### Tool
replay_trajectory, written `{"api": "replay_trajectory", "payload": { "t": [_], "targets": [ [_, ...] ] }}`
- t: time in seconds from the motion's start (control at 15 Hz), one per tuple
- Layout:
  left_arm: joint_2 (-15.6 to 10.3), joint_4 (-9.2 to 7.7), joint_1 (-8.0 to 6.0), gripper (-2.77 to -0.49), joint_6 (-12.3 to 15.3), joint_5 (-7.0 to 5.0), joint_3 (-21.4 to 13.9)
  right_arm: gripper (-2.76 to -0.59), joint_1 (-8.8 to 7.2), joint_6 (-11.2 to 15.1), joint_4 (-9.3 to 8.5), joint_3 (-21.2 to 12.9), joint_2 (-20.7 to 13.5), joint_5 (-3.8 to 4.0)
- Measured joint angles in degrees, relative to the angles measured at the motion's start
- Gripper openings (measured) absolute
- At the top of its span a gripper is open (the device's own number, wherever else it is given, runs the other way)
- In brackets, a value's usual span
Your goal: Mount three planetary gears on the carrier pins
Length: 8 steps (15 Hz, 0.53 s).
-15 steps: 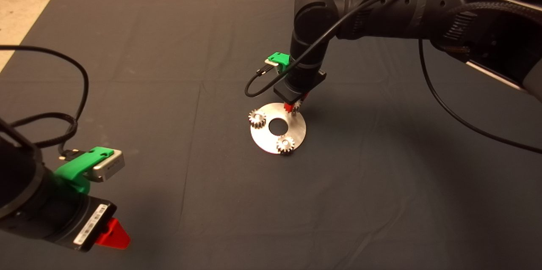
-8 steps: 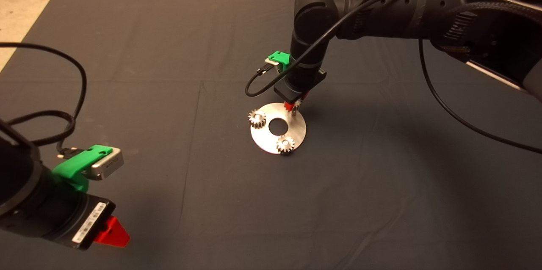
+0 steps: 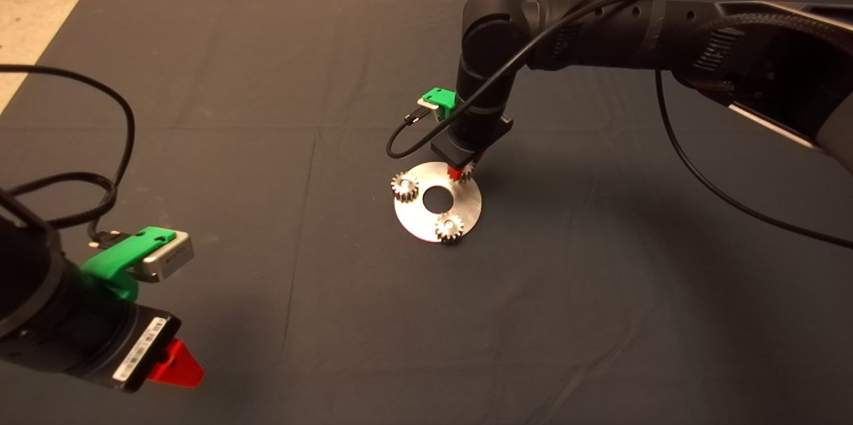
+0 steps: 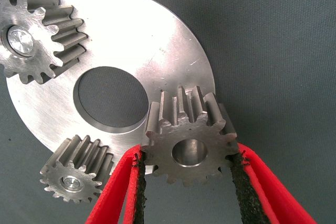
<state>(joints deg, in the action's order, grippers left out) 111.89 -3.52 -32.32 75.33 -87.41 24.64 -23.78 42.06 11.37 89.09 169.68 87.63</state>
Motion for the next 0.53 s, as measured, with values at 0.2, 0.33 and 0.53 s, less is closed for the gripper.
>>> {"api": "replay_trajectory", "payload": {
  "t": [0.2, 0.33, 0.53],
  "targets": [
    [0.0, 0.0, 0.02, -1.09, 0.0, 0.0, 0.0, -2.38, 0.04, 0.0, 0.0, 0.0, -0.16, -0.03],
    [0.0, 0.0, -0.01, -1.09, 0.0, 0.0, 0.0, -2.38, 0.02, 0.0, -0.02, -0.04, -0.63, -0.28],
    [0.0, 0.0, 0.02, -1.09, 0.0, 0.0, 0.0, -2.38, 0.15, 0.0, 0.06, -0.13, -1.02, -0.33]
  ]
}}
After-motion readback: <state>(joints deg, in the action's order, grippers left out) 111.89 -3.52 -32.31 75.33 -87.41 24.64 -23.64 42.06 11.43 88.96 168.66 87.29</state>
